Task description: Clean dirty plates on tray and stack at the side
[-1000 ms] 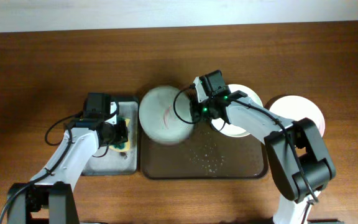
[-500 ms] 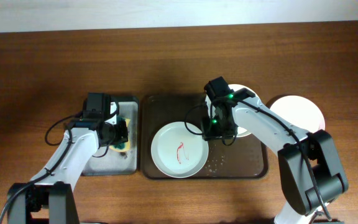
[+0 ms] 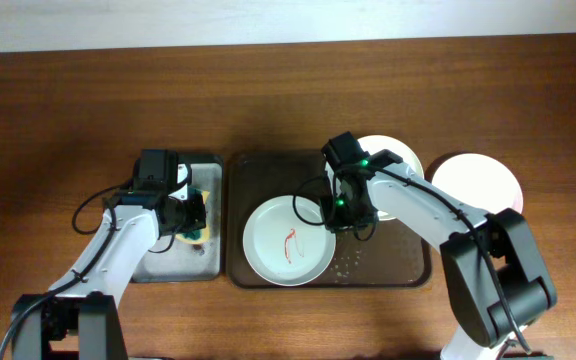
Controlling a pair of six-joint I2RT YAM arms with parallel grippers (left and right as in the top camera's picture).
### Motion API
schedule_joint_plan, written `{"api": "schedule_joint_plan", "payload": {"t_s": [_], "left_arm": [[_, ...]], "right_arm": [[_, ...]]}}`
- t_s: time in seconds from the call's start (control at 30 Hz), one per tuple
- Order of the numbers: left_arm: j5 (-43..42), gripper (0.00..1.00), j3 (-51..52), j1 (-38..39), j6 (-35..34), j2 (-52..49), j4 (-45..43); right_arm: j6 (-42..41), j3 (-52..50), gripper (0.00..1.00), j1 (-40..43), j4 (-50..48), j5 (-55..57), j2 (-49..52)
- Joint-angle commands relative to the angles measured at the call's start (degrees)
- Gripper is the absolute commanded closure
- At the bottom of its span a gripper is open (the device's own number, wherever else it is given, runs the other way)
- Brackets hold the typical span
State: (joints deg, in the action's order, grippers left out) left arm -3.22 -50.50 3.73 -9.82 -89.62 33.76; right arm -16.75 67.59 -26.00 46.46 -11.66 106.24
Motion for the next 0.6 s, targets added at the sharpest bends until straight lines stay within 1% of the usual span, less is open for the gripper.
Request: {"api": "schedule_joint_plan", "payload": {"t_s": [0.0, 0.07, 0.17, 0.23, 0.33, 0.37, 0.4, 0.43, 0.47, 0.5, 0.57], "left_arm": [[-1.09, 1.0, 0.22, -0.15, 1.11, 0.83, -0.11], [-1.97, 1.0, -0.22, -0.15, 1.14, 2.16, 0.28], [-2.93, 1.0, -1.42, -0.13, 1.14, 7.43, 0.76], [-8.09, 1.0, -1.42, -0.09, 1.14, 11.26, 0.68], [-17.38, 1.0, -1.29, 0.98, 0.04, 11.85, 0.28], [-19.76, 1.0, -1.27, 2.6, 0.04, 11.28, -0.02], [-21.14, 1.0, -1.27, 4.13, 0.02, 10.67, -0.74], [-21.44, 1.0, -1.27, 6.36, -2.1, 9.73, -1.73], [-21.44, 1.0, -1.27, 8.76, -5.97, 8.44, -2.97], [-21.42, 1.0, -1.25, 10.99, -8.59, 7.06, -4.35], [-21.38, 1.0, -1.25, 15.65, -13.92, 3.28, -7.67]], "right_arm": [[-0.33, -0.52, 0.89, -0.63, -0.87, -0.15, 1.73], [-2.29, -0.55, 0.96, -0.63, -1.53, -0.13, 1.95], [-3.74, -0.59, 0.96, -0.68, -1.51, -0.11, 1.95], [-5.27, -0.74, 0.96, -0.68, -1.25, -0.13, 1.95], [-6.32, -0.85, 0.96, -0.68, -1.14, -0.74, 1.95], [-6.27, -0.85, 0.94, -0.68, -1.31, -0.74, 1.95], [-6.27, -0.85, 0.84, -0.68, -1.49, -0.74, 1.95], [-6.27, -0.85, 0.8, -0.68, -1.64, -0.74, 1.95], [-6.29, -0.85, 0.77, -0.68, -1.92, -0.74, 1.95], [-6.29, -0.85, 0.77, -0.66, -2.34, -0.74, 1.95], [-6.32, -0.85, 0.93, -0.57, -3.32, -0.72, 1.95]]}}
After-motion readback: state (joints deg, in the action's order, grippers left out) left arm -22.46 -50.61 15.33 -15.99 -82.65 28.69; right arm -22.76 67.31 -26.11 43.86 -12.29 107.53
